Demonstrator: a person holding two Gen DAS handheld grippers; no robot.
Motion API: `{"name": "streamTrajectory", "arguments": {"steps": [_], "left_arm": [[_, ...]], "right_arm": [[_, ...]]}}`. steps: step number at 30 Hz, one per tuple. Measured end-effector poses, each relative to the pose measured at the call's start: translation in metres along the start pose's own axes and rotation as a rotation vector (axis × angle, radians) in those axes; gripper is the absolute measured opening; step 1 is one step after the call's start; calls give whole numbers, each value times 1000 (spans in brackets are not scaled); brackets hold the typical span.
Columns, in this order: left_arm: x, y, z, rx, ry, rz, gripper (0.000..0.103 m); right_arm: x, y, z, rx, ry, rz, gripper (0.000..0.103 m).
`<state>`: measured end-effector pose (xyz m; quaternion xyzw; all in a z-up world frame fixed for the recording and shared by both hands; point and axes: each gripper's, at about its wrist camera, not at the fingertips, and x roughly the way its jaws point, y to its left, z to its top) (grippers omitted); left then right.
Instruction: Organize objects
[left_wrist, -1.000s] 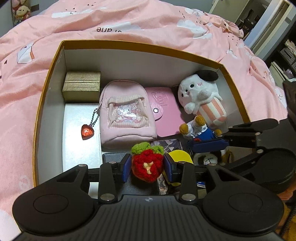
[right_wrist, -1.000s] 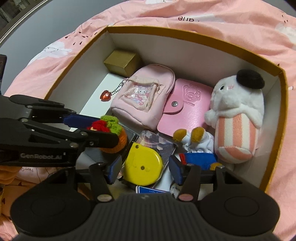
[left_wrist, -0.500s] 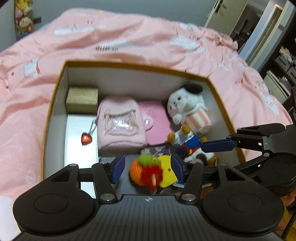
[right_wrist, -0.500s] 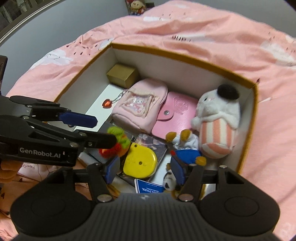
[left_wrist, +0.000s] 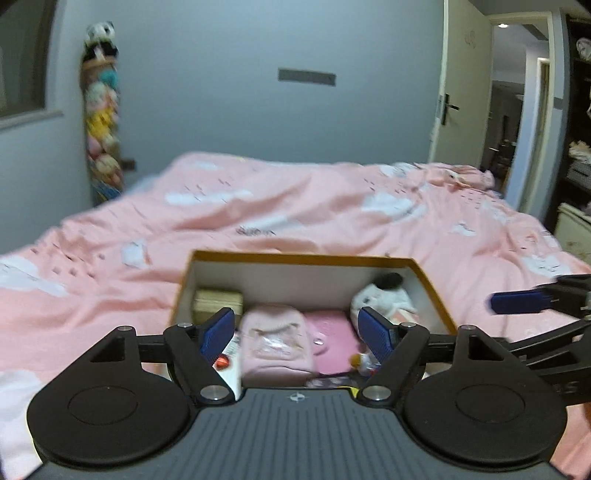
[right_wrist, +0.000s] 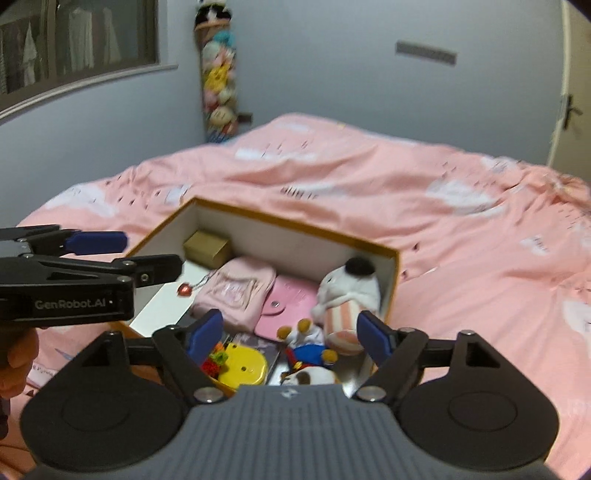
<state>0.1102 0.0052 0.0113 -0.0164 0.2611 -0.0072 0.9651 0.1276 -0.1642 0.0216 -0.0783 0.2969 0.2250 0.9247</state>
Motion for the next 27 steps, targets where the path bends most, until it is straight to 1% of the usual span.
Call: {"name": "streamTrajectory", "arguments": {"steps": [1, 2, 4, 7, 12, 17, 27], "left_arm": [[-2, -1, -2, 14, -8, 27, 90], [-3, -3, -4, 30, -11, 60, 90], [-4, -4, -8, 57, -12, 79, 91], [-6, -5, -16, 55, -2, 81, 91], [-4, -4, -30, 9, 47, 60, 91], [-4, 0, -42, -18, 99, 55, 91], [-4, 3, -44, -45, 120, 50, 91]], "right_arm": [[-5, 2, -4, 5, -18, -16, 90], [-9, 3, -8, 11, -37, -31, 91], [-14, 6, -15, 20, -64, -60, 92], [-17, 7, -27, 41, -85, -93, 95], [-16, 8, -39, 91, -77, -111, 96], [-15, 13, -45, 74, -70, -117, 96], [-11, 18, -47, 66, -57, -114, 97]]}}
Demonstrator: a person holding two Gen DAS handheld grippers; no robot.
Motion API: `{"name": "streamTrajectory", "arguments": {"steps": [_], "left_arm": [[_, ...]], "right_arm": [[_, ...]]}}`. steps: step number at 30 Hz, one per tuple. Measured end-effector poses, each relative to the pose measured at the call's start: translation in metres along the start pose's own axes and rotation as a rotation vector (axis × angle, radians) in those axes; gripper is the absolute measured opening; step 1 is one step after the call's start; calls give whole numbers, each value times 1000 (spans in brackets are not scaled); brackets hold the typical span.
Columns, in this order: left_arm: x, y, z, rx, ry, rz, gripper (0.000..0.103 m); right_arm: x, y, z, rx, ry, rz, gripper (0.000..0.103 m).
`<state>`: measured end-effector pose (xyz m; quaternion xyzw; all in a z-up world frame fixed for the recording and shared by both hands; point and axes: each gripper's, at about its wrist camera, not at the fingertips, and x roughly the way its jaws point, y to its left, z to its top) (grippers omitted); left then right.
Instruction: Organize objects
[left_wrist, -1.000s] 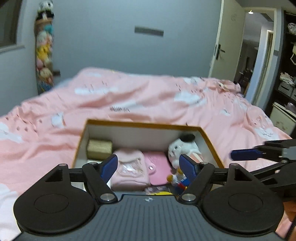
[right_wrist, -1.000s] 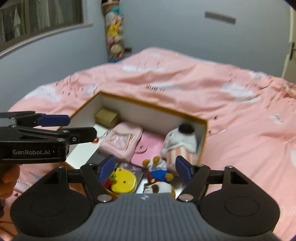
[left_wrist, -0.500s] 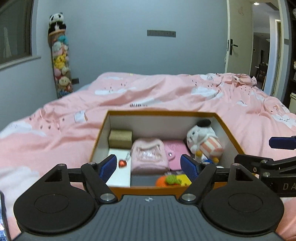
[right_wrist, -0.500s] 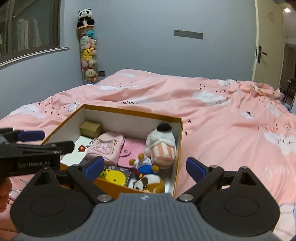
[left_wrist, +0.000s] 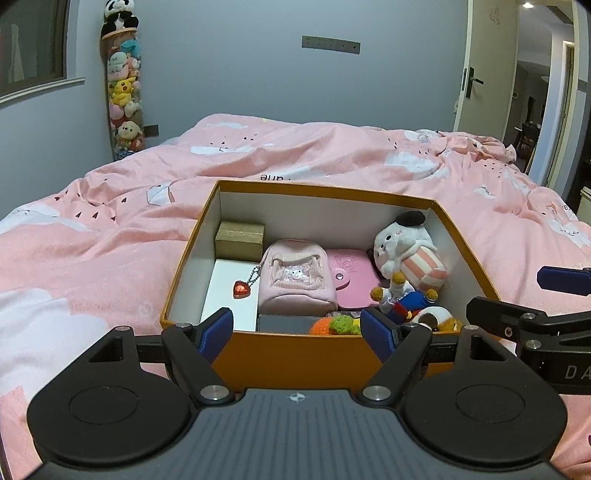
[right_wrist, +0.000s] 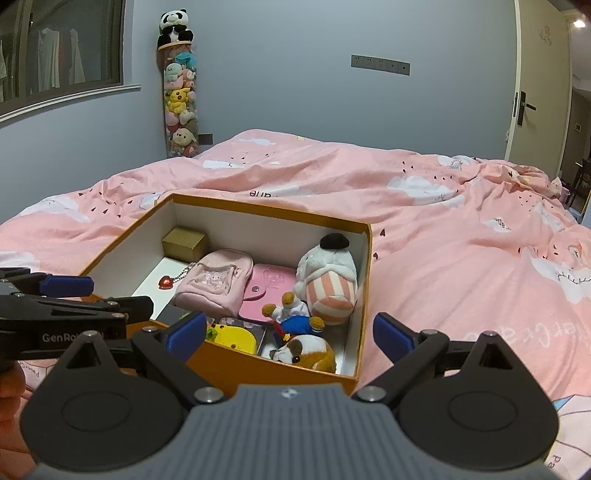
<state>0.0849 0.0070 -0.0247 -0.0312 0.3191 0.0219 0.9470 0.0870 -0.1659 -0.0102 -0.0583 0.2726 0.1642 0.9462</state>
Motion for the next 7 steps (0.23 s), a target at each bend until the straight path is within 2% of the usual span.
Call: {"name": "streamTrajectory", "arguments": {"steps": [7], "left_arm": [[0, 0, 0, -4, 5, -2, 91]], "right_arm": [[1, -1, -1, 4, 7, 2, 97]]}}
